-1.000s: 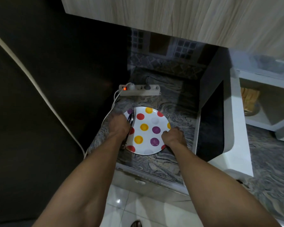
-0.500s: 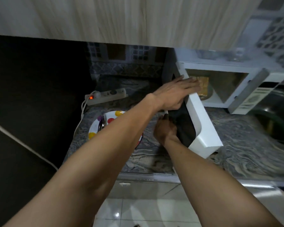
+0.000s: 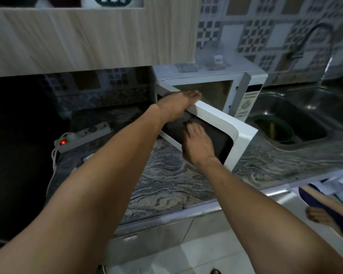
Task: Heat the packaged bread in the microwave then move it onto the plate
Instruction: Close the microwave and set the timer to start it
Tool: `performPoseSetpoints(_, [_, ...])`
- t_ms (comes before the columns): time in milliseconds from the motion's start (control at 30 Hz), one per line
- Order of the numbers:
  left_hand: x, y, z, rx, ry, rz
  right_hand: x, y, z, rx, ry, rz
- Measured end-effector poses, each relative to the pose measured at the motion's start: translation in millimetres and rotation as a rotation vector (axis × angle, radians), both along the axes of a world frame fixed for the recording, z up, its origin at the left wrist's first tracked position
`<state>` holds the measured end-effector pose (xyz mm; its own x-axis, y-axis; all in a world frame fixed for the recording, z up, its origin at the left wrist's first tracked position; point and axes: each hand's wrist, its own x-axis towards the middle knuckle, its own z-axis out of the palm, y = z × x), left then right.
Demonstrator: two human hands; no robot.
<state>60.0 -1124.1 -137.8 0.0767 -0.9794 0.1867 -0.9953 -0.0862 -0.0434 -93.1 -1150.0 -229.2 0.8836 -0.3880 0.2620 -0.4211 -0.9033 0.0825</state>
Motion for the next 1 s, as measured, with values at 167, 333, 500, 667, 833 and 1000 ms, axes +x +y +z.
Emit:
performPoseSetpoints(167, [-19,-30,7,0.084,-0.054,0.191,-33,-41,19,-0.123,-0.087,-0.069])
performPoseSetpoints(333, [-30,-51,5,0.098,-0.025,0.31,-64,-79,45,-0.165,-0.16,-0.197])
performPoseSetpoints(500, [-38,-66,9,0.094,-0.047,0.375,-84,-127,60,-0.044,-0.259,-0.334])
performPoseSetpoints(667, [-39,-87,10,0.144,-0.021,0.448,-84,-168,73,0.035,-0.256,-0.275])
performPoseSetpoints(833, [-42,-105,5,0.143,-0.013,0.543,-78,-213,84,0.099,-0.127,-0.249])
performPoseSetpoints(1000, [-48,-126,0,0.177,-0.017,0.676,-66,-266,94,0.247,0.059,-0.25])
